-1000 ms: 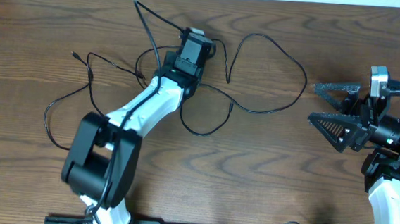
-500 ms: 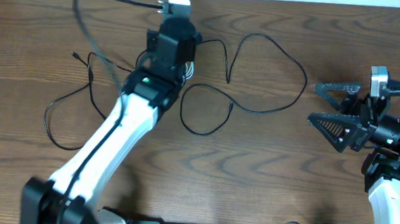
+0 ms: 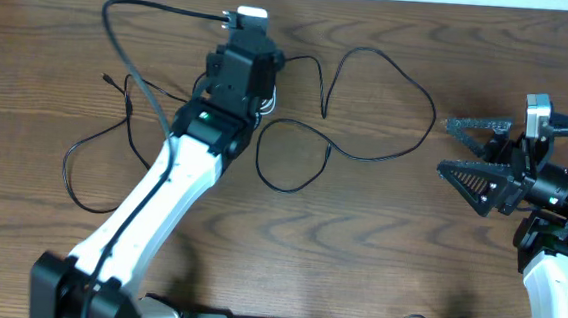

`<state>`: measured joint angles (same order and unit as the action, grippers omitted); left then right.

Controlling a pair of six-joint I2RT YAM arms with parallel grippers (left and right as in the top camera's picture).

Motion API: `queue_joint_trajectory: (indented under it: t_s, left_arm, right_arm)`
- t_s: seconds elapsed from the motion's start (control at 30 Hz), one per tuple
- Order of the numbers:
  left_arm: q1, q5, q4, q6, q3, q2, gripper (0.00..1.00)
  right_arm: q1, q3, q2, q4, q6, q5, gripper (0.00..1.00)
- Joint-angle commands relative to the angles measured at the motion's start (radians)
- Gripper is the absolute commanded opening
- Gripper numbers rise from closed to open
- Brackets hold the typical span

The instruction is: Untangle cables

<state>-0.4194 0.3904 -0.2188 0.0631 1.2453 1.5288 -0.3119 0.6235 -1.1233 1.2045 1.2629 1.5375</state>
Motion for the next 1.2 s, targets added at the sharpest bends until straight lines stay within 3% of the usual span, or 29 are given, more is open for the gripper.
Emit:
queue_joint_trajectory:
  t_s: [0.0, 0.17, 0.37, 1.17]
  left_arm:
    - [0.004, -0.005, -0.015, 0.006, 0.000, 0.085, 0.48]
    - [0.004, -0.005, -0.016, 0.006, 0.000, 0.208, 0.74]
    - [0.004, -0.005, -0.012, -0.025, 0.000, 0.359, 0.90]
    - [-0.002, -0.064, 0.051, -0.067, 0.000, 0.510, 0.91]
  right_arm:
    - [-0.007, 0.010, -0.001, 0.003, -0.019, -0.005, 0.99]
    - [-0.007, 0.010, -0.001, 0.003, -0.019, -0.005, 0.99]
    - [-0.007, 0.010, -0.001, 0.003, -0.023, -0.005, 0.99]
    - [-0.007, 0.010, -0.001, 0.003, -0.023, -0.009, 0.99]
